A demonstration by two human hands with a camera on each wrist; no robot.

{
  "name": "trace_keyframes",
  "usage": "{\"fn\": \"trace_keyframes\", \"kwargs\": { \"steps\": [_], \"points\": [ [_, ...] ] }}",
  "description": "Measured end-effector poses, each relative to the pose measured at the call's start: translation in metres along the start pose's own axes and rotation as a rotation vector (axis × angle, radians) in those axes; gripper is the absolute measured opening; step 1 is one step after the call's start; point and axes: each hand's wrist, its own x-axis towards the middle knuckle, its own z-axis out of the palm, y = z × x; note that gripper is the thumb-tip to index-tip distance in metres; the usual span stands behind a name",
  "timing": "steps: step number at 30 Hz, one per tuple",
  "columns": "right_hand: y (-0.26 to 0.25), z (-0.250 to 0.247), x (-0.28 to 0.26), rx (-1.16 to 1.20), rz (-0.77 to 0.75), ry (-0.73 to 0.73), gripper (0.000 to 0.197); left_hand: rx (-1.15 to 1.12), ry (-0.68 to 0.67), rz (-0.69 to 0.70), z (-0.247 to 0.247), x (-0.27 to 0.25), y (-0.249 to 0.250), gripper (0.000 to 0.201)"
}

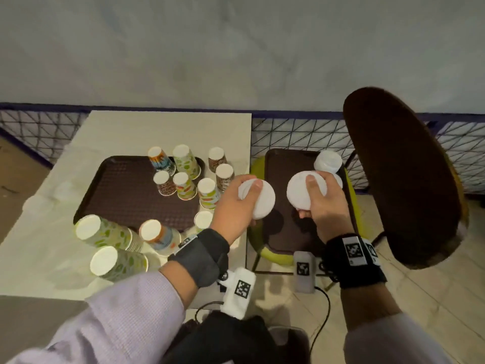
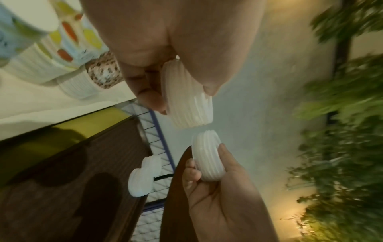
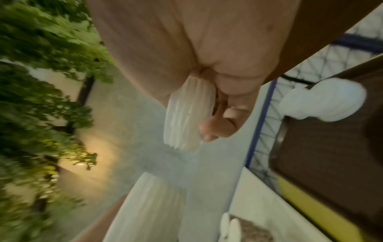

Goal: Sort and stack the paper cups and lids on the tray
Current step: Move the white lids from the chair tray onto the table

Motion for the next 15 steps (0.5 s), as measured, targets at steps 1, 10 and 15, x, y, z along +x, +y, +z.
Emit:
{"fn": "trace_keyframes", "kwargs": {
  "steps": [1, 10, 15],
  "points": [
    [-0.013, 0.008, -0.007, 0.035, 0.012, -0.024, 0.010, -0.010, 0.008, 0.019, -0.014, -0.009, 0.007, 0.023],
    [-0.092, 0.096, -0.100, 0.177, -0.068, -0.343, 0.018, -0.025, 0.149, 0.138, -0.145, -0.085, 0.044, 0.019],
    [-0.120, 0.160, -0.150, 0.135, -0.073, -0.434, 0.016, -0.057, 0.186, 0.151, -0.226, -0.122, 0.039, 0.020]
  ]
}}
